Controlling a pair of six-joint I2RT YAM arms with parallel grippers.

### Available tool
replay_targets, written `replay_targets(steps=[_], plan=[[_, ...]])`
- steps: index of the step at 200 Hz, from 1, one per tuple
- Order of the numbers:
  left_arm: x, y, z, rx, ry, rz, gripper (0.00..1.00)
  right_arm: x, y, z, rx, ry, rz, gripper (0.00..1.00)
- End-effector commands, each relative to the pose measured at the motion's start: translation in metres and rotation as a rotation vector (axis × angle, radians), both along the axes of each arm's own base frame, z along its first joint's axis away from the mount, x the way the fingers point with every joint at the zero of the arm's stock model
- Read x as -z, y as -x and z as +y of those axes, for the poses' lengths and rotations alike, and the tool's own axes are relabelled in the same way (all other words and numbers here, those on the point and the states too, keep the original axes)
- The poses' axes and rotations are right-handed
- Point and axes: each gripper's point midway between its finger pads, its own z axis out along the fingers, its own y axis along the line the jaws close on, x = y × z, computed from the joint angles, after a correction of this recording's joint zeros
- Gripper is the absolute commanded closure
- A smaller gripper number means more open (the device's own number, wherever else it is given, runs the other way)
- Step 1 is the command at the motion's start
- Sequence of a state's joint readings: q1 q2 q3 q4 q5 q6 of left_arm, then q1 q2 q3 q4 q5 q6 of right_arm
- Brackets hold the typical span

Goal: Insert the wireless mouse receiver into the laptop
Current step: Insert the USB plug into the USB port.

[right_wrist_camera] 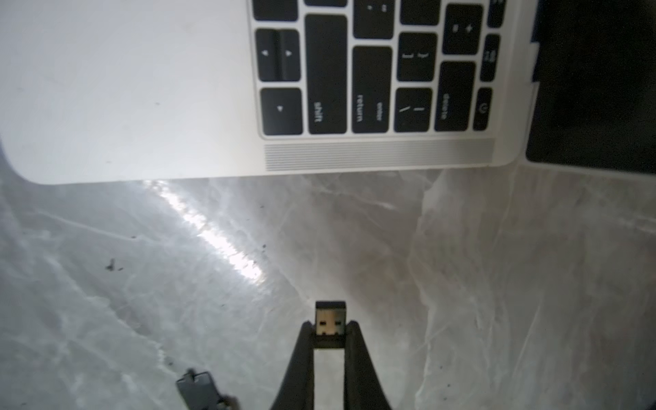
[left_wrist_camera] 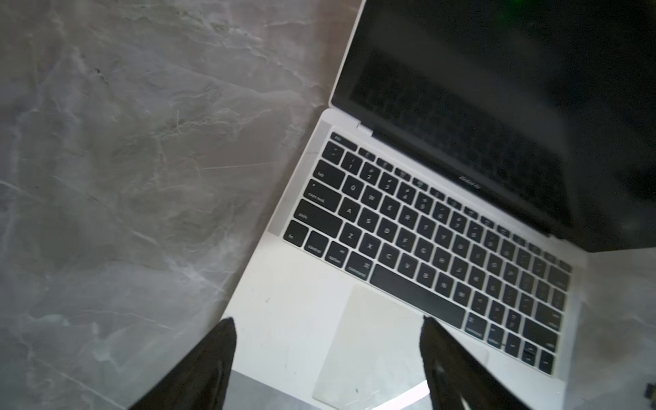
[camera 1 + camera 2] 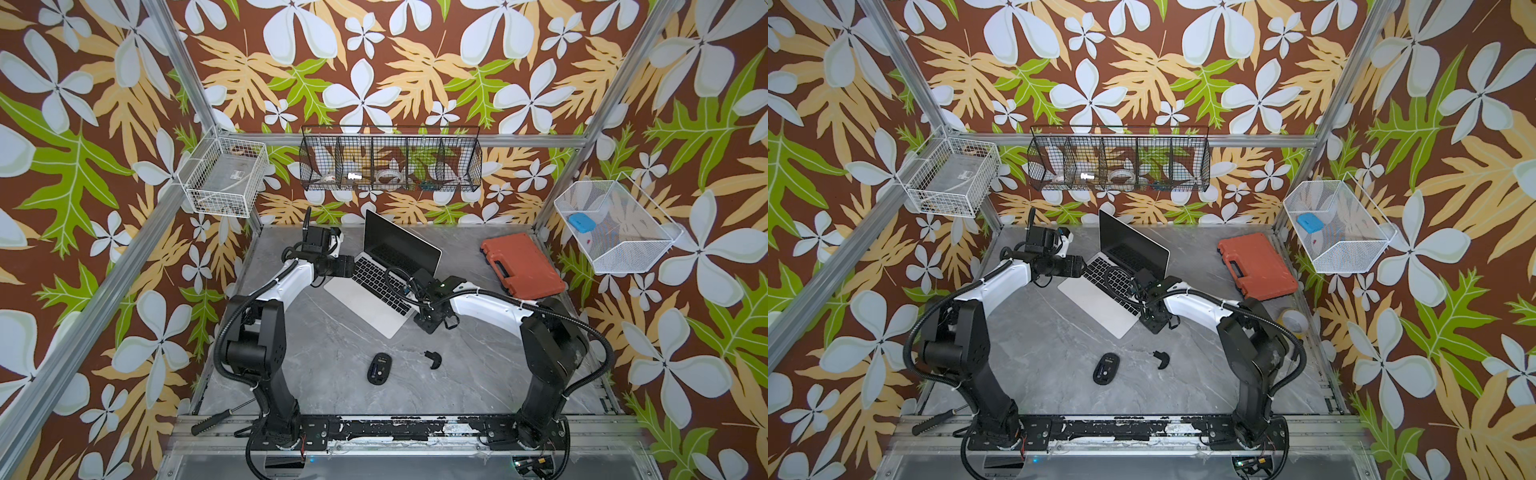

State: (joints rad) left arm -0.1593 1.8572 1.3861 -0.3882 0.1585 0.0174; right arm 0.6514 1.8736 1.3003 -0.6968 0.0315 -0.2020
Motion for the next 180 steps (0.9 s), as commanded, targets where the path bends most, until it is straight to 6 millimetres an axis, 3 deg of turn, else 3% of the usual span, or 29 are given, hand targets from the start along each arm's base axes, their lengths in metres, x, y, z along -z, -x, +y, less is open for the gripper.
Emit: replay_targets(steps=[1, 47, 125, 180], plan=[[0.016, -0.001, 0.008, 0.034, -0.078, 0.047, 0.15, 0.009, -0.005, -0.002, -0.19, 0.027, 0.008, 0.97], [0.037, -0.016, 0.013, 0.042, -0.059, 0.099, 0.11, 0.017, -0.026, -0.005, -0.242, 0.021, -0.024, 0.97], [0.078, -0.004, 0.024, 0.039, -0.062, 0.234, 0.11, 0.031, -0.044, -0.009, -0.207, 0.008, -0.072, 0.98], [0.088, 0.0, 0.022, 0.051, -0.059, 0.262, 0.14, 0.044, -0.043, -0.011, -0.181, -0.001, -0.043, 0.98]])
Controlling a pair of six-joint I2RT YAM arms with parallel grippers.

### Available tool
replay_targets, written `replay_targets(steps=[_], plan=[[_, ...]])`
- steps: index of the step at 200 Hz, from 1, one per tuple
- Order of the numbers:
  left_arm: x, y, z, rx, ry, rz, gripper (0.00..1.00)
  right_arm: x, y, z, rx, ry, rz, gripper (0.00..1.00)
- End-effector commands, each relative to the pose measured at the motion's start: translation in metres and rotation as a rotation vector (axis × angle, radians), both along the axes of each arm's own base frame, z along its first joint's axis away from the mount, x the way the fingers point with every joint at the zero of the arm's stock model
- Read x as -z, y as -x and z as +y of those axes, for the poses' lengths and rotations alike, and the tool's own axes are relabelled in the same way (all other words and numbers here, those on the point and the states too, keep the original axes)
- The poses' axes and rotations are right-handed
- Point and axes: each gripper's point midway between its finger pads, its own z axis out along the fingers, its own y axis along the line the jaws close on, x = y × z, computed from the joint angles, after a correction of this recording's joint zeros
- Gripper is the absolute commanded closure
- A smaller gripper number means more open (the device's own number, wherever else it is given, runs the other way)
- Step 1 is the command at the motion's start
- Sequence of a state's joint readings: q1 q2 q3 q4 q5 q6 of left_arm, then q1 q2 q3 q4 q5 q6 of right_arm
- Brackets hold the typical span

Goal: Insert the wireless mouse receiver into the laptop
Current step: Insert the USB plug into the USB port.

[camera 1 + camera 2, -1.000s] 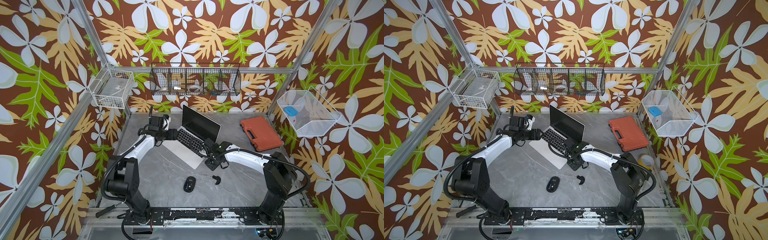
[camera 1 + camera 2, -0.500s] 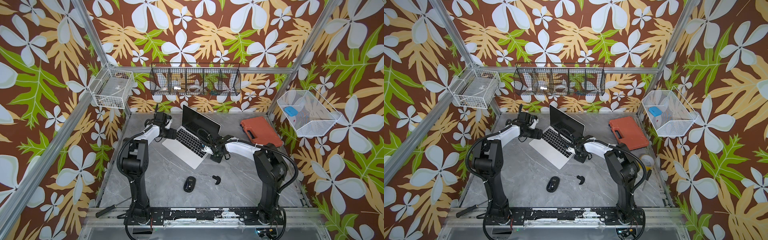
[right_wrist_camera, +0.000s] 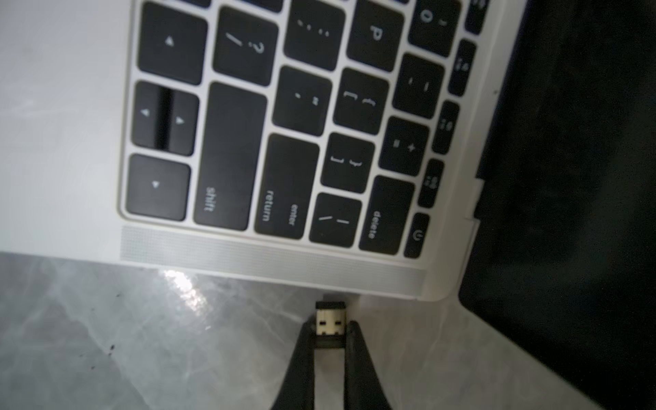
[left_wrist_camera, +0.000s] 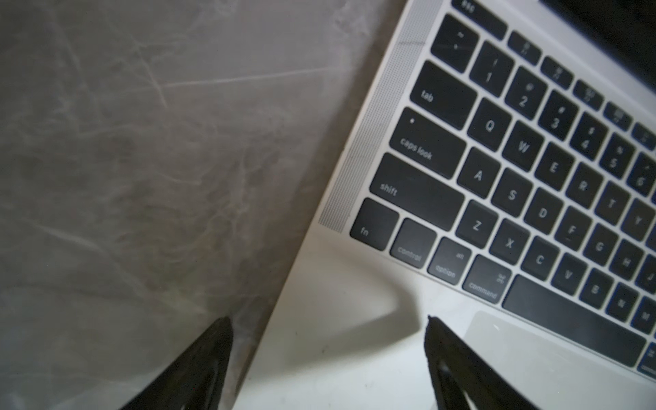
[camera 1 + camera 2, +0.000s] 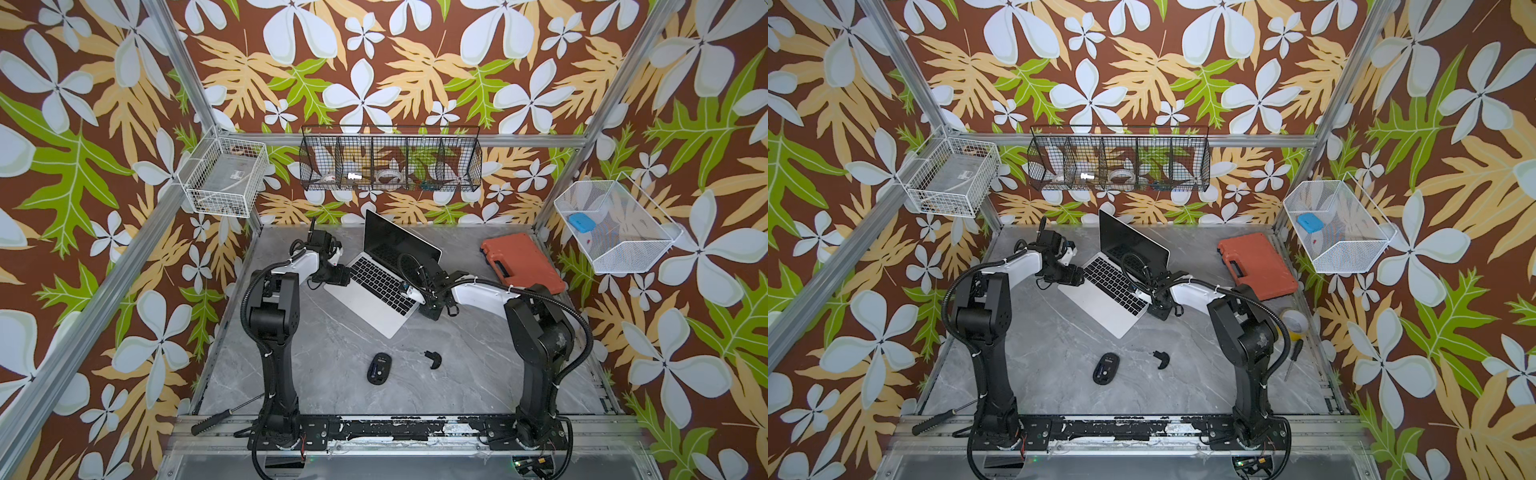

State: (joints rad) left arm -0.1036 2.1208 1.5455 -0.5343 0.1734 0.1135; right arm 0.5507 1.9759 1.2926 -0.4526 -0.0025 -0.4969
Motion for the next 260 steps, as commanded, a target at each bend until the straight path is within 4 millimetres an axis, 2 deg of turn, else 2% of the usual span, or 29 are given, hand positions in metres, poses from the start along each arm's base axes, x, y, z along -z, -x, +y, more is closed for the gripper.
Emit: replay_targets(steps=[1, 40, 96, 188, 260], plan=[[0.006, 0.007, -0.001, 0.014, 0.005, 0.037, 0.14, 0.017, 0.014, -0.008, 0.012, 0.031, 0.077, 0.98], [0.009, 0.008, -0.002, 0.018, 0.01, 0.046, 0.14, 0.02, 0.017, -0.006, 0.034, 0.019, 0.102, 0.98], [0.01, 0.009, -0.008, 0.026, 0.043, 0.054, 0.14, 0.007, 0.011, 0.006, 0.103, -0.04, 0.101, 0.98], [0.014, 0.01, -0.01, 0.031, 0.057, 0.065, 0.15, 0.009, 0.011, 0.016, 0.115, -0.033, 0.075, 0.98], [0.015, 0.01, -0.01, 0.031, 0.055, 0.067, 0.15, 0.004, 0.011, 0.031, 0.115, -0.059, 0.089, 0.98]])
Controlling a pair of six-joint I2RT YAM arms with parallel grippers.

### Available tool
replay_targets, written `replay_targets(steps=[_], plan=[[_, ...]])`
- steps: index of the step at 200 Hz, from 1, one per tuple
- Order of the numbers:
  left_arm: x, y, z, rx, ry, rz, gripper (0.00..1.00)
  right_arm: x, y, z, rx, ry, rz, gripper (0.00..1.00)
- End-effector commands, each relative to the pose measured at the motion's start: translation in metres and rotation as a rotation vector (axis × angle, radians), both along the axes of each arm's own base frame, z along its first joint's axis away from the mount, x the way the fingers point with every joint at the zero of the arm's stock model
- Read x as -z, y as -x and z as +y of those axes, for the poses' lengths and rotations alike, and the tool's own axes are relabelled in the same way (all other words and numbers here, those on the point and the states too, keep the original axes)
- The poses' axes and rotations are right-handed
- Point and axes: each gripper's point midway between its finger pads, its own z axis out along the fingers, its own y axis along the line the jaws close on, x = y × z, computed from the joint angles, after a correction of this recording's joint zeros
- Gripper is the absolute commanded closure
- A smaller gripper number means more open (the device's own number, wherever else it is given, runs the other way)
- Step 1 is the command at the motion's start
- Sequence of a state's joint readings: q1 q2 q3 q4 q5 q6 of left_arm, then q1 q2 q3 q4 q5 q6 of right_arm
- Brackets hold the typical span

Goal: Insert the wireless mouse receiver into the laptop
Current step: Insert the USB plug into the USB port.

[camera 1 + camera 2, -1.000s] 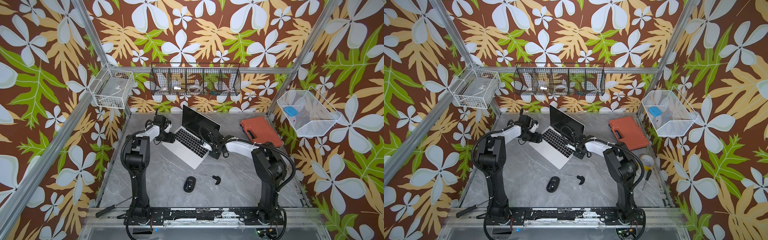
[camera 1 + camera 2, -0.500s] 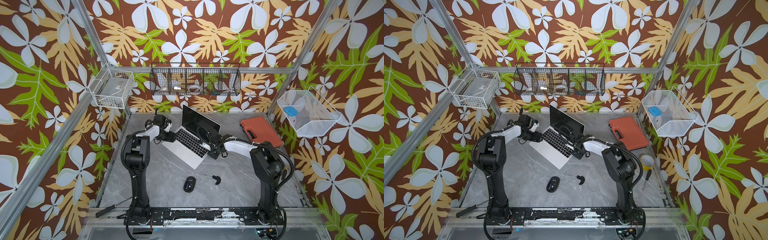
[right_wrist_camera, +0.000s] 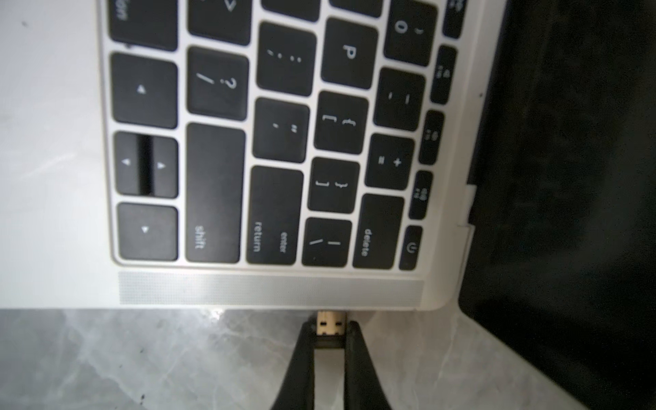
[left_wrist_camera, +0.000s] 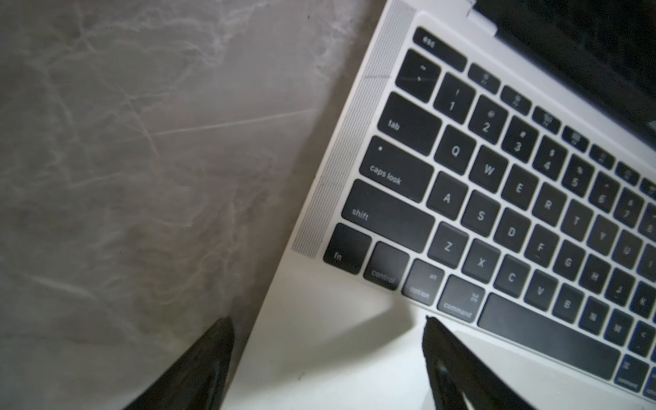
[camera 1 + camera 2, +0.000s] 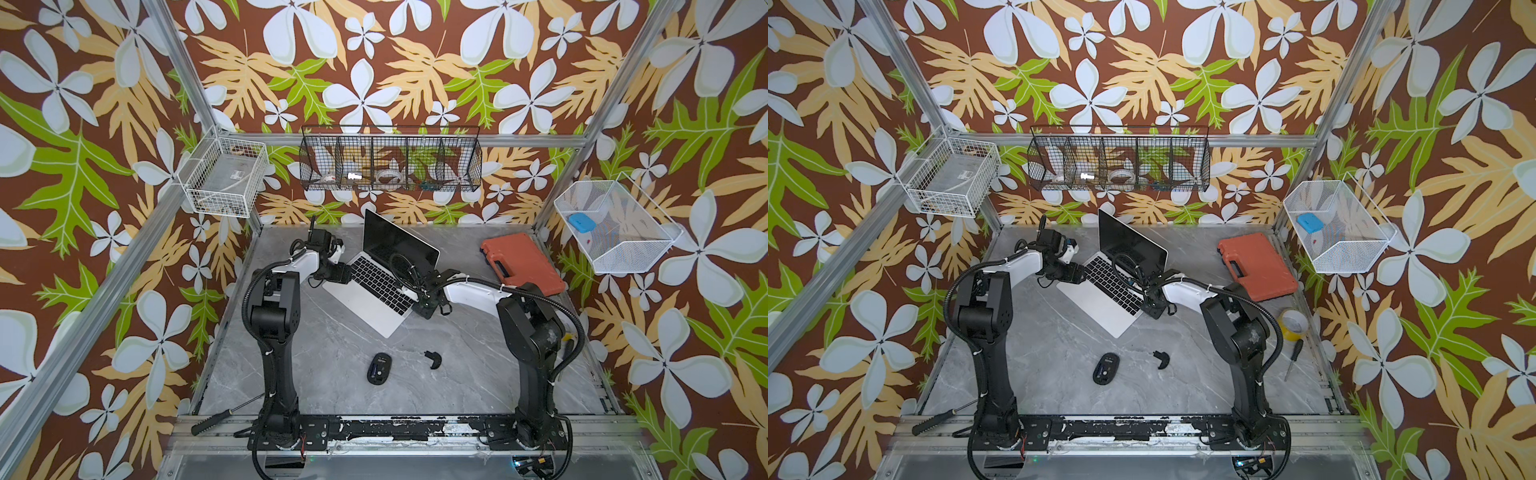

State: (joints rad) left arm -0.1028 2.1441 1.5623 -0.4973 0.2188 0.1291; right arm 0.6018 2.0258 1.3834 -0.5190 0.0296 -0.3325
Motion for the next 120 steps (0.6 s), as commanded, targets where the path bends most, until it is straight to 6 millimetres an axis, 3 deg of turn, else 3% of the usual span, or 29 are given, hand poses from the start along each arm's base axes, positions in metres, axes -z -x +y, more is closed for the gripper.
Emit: replay_targets(steps=[1, 120], plan=[[0.014, 0.02, -0.002, 0.003, 0.015, 0.096, 0.15, 0.006, 0.011, 0.011, 0.002, -0.052, 0.059, 0.98], [0.017, 0.021, -0.001, 0.005, 0.005, 0.1, 0.15, 0.006, -0.006, 0.006, 0.12, -0.03, 0.015, 0.99]])
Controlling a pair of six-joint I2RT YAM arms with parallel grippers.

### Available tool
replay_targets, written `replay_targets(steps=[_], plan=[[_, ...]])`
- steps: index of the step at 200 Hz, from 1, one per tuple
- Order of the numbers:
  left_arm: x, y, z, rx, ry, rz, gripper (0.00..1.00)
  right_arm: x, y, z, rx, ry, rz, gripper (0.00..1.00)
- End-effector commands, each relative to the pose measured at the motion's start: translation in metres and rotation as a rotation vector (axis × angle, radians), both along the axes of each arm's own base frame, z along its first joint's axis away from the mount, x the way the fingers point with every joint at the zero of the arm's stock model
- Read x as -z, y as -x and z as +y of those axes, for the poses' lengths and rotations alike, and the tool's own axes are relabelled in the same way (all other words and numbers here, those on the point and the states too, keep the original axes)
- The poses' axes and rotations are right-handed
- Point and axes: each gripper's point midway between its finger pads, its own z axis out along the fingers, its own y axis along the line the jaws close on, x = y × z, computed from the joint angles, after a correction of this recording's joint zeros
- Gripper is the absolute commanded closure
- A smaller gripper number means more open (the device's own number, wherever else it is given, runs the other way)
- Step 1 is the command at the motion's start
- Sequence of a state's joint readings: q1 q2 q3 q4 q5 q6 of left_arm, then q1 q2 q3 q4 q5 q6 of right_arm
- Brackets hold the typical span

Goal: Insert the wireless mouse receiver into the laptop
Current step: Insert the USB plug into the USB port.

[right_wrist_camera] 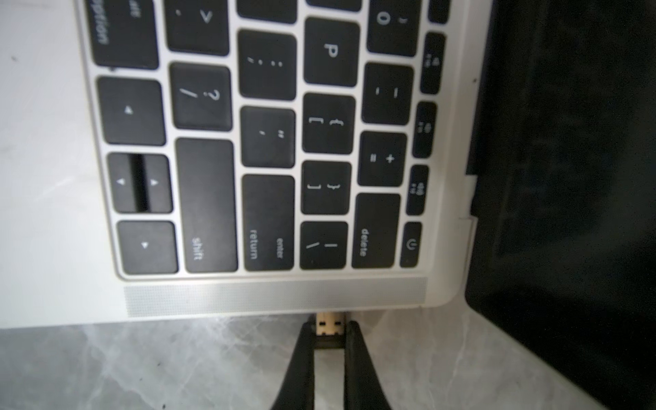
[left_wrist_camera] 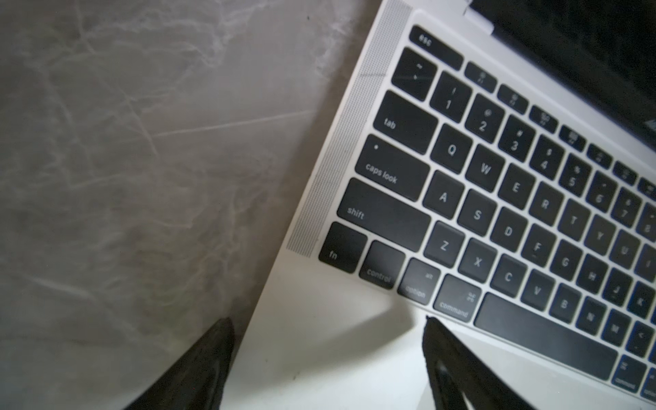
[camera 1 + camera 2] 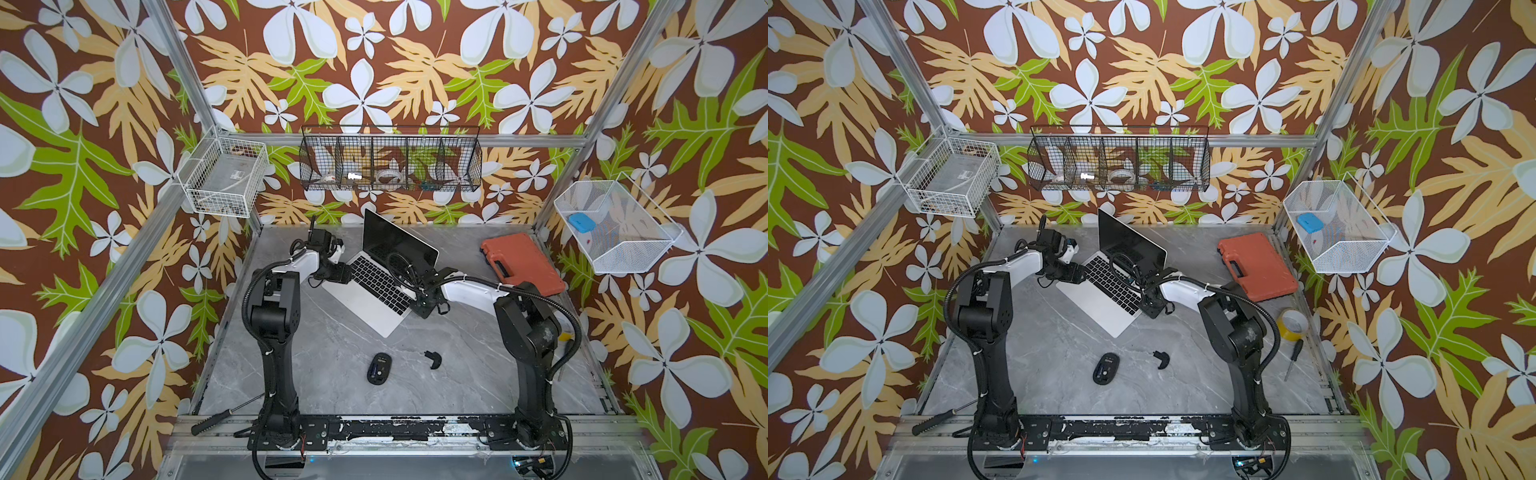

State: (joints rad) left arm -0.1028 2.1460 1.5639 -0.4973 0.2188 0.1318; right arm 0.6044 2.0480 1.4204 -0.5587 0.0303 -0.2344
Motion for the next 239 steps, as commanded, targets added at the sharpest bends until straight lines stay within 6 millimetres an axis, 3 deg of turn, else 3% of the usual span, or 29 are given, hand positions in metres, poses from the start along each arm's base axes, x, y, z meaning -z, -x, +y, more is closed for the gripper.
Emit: replay_targets(steps=[1, 68, 137, 197, 239], plan=[[0.016, 0.021, -0.001, 0.004, 0.005, 0.101, 0.15, 0.005, -0.006, 0.005, 0.031, -0.014, -0.018, 0.99], [0.021, 0.022, -0.004, 0.018, 0.02, 0.107, 0.15, 0.012, -0.012, 0.001, 0.057, -0.007, -0.02, 0.99], [0.021, 0.022, -0.008, 0.026, 0.045, 0.109, 0.16, 0.009, -0.011, 0.008, -0.064, -0.026, -0.039, 0.98], [0.021, 0.022, -0.001, 0.023, 0.002, 0.101, 0.16, 0.01, -0.021, -0.007, 0.009, -0.05, 0.004, 0.98], [0.021, 0.02, 0.002, 0.019, -0.013, 0.095, 0.15, 0.02, -0.017, -0.009, -0.019, -0.05, 0.022, 0.99]])
